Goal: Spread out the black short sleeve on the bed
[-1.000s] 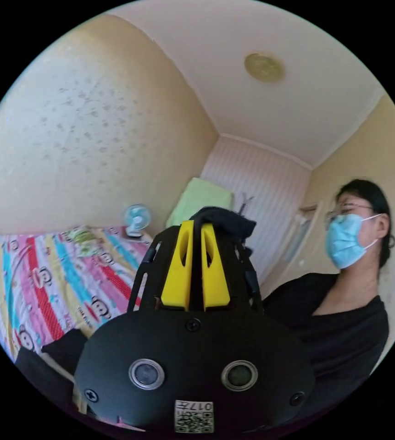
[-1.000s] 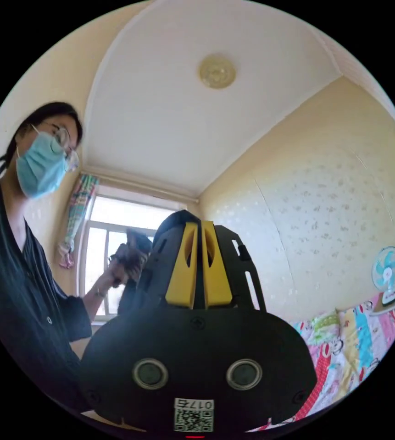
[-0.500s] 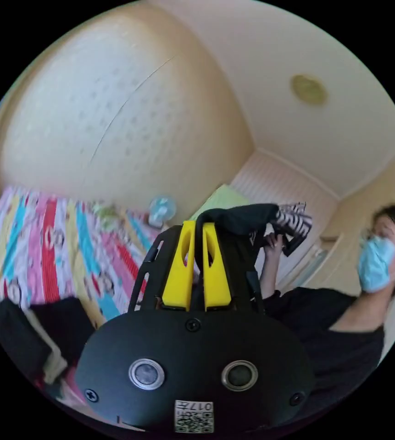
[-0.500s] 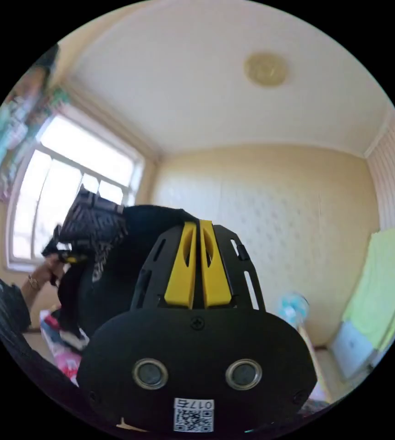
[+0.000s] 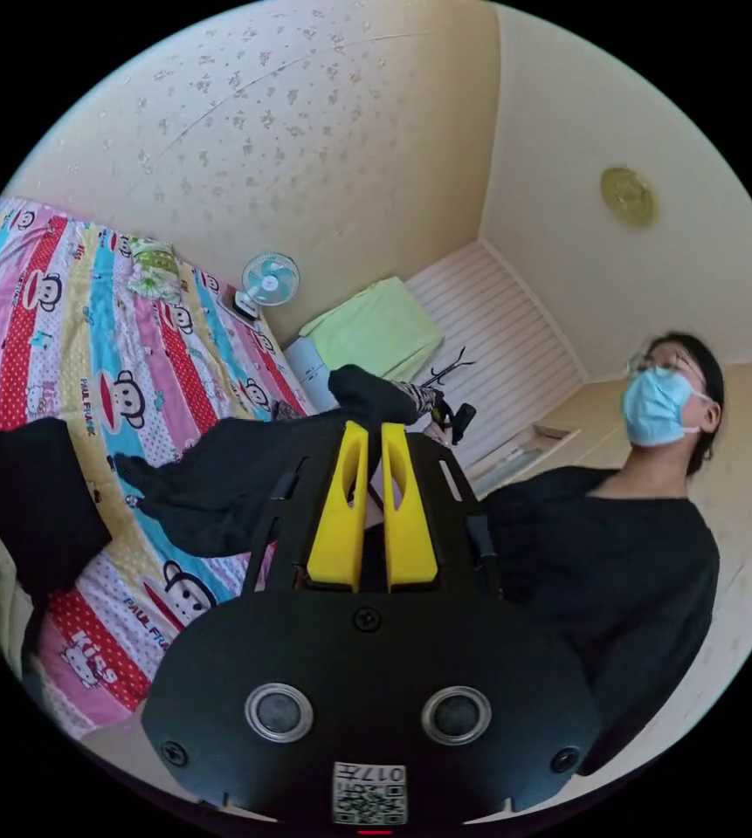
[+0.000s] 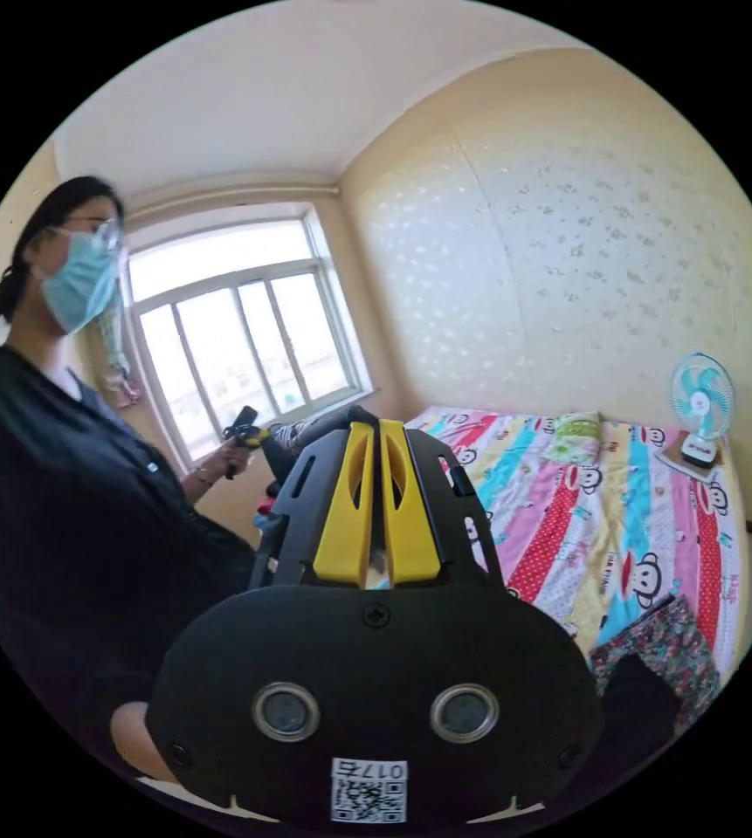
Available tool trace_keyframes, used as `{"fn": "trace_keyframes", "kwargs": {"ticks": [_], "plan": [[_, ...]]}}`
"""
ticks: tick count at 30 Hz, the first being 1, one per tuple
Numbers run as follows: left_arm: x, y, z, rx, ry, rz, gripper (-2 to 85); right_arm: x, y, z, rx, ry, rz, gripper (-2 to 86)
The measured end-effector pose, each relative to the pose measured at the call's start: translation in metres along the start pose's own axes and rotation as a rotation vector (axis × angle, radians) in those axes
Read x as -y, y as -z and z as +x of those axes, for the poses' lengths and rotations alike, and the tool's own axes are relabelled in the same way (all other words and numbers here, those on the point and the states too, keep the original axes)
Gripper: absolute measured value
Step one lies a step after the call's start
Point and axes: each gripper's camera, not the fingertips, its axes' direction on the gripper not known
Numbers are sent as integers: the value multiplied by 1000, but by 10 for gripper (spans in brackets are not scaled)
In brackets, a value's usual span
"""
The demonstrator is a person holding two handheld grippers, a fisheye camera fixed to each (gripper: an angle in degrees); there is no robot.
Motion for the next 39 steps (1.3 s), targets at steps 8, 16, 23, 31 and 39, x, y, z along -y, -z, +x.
{"fn": "trace_keyframes", "kwargs": {"ticks": [8, 16, 23, 31, 39], "plan": [[110, -5, 43, 60, -47, 8, -6, 78, -1, 64, -153, -57, 26, 9], [269, -56, -106, 201, 137, -214, -2, 134, -160, 271, -180, -84, -481, 16], [305, -111, -331, 567, 507, -206, 55, 35, -305, 475, -302, -514, -673, 54], [140, -222, -316, 655, 586, -546, 124, -130, -270, 439, -456, -619, -1058, 121], [104, -247, -284, 658, 685, -630, 27, -167, -193, 428, -488, -511, -1485, 46]]}}
